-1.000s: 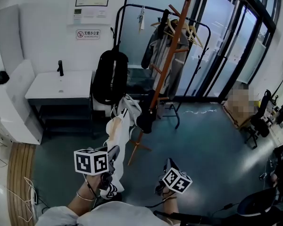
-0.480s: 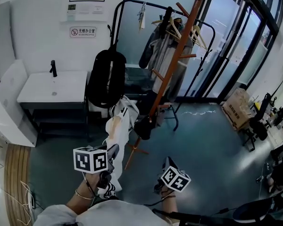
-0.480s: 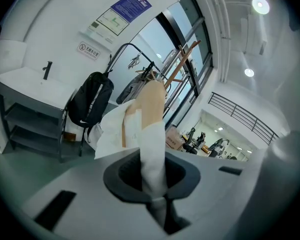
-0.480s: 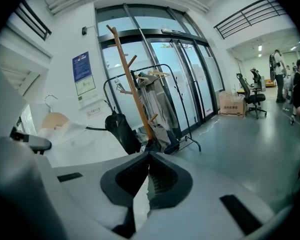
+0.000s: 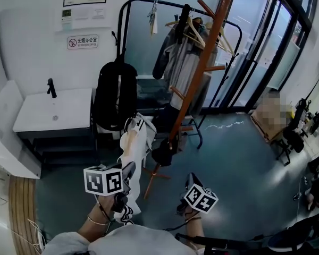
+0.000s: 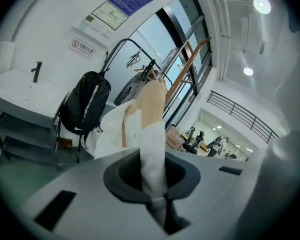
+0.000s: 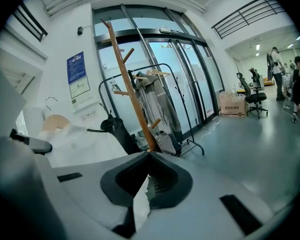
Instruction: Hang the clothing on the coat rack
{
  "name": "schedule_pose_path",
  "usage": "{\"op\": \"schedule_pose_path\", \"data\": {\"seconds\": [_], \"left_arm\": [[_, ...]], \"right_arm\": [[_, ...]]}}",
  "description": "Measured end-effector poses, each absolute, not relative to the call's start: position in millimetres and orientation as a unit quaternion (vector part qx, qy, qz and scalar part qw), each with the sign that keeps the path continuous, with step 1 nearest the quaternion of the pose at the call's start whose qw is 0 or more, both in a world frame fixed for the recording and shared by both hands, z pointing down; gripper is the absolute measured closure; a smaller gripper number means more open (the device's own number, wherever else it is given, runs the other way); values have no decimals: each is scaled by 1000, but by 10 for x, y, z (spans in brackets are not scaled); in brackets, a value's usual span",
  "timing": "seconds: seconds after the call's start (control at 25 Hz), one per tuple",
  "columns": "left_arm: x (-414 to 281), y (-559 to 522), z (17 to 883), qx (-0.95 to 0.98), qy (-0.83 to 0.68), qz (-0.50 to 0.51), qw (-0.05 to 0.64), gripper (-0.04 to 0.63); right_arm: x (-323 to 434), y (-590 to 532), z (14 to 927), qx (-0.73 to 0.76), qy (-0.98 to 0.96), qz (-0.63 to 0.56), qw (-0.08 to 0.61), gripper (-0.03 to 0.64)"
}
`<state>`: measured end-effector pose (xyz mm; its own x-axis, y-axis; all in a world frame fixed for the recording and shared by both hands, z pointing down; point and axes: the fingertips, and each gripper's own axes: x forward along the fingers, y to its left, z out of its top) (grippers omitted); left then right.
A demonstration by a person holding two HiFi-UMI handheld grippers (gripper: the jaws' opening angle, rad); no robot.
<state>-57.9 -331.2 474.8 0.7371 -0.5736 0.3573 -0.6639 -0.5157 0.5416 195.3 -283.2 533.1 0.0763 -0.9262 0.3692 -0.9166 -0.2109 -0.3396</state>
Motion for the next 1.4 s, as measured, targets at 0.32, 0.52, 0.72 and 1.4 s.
{"op": "schedule_pose_path", "data": {"seconds": [0.32, 0.52, 0.72, 1.4], "left_arm": [[-551, -3761, 4788, 872, -347, 72, 337, 555], [-537, -3925, 4834, 872, -346, 79, 336, 555], [-514, -3916, 4932, 866, -345, 91, 350, 555], [-505, -3516, 5393, 856, -292, 160, 396, 555]], "right_arm": [[1977, -3272, 5336, -737, 625, -257, 4, 594], [2011, -3402, 5384, -738, 620, -265, -4, 594], [2081, -3478, 5414, -738, 618, -271, -19, 594], [2313, -3604, 5509, -747, 605, -276, -11, 594]]}}
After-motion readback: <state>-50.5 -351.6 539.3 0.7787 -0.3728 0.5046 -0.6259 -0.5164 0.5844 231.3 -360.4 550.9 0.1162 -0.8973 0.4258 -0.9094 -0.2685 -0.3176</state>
